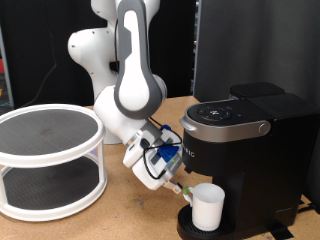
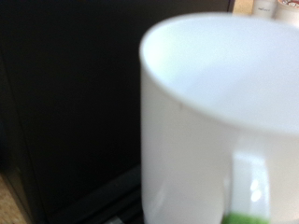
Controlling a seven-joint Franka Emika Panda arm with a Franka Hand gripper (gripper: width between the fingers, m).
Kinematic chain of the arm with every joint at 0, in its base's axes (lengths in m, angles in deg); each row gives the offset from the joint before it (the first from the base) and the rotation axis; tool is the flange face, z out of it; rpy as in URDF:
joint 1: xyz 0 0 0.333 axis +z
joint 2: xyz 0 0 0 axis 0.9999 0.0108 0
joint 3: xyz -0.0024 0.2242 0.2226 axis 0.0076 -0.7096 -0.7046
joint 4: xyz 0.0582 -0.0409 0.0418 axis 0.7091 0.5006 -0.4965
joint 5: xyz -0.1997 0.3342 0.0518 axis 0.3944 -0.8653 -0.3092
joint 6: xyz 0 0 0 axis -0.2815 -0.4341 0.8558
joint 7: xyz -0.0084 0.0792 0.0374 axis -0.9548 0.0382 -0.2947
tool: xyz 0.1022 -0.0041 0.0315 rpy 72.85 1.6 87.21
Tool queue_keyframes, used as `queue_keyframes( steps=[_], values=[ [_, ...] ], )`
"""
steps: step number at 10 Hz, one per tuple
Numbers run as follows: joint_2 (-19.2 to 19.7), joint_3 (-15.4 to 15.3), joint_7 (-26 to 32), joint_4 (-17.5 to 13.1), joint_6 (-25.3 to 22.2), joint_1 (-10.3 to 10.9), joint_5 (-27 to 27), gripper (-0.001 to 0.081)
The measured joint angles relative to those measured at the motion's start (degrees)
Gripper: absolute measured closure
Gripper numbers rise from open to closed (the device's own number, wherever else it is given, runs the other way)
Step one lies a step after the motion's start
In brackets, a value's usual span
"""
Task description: Make a cup of coffee with the keurig machine
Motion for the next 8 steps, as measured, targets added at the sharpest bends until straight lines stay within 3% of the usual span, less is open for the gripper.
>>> queue_keyframes(
  steps=[4, 6, 8],
  values=[
    [-7.9, 1.0, -7.5, 3.5, 3.1, -0.5, 9.8, 0.0001],
    [-10.7, 1.5, -8.3, 5.4, 3.3, -1.2, 13.0, 0.0001],
    [-10.6, 1.7, -8.3, 5.6, 2.4, -1.3, 14.2, 0.0001]
  ],
)
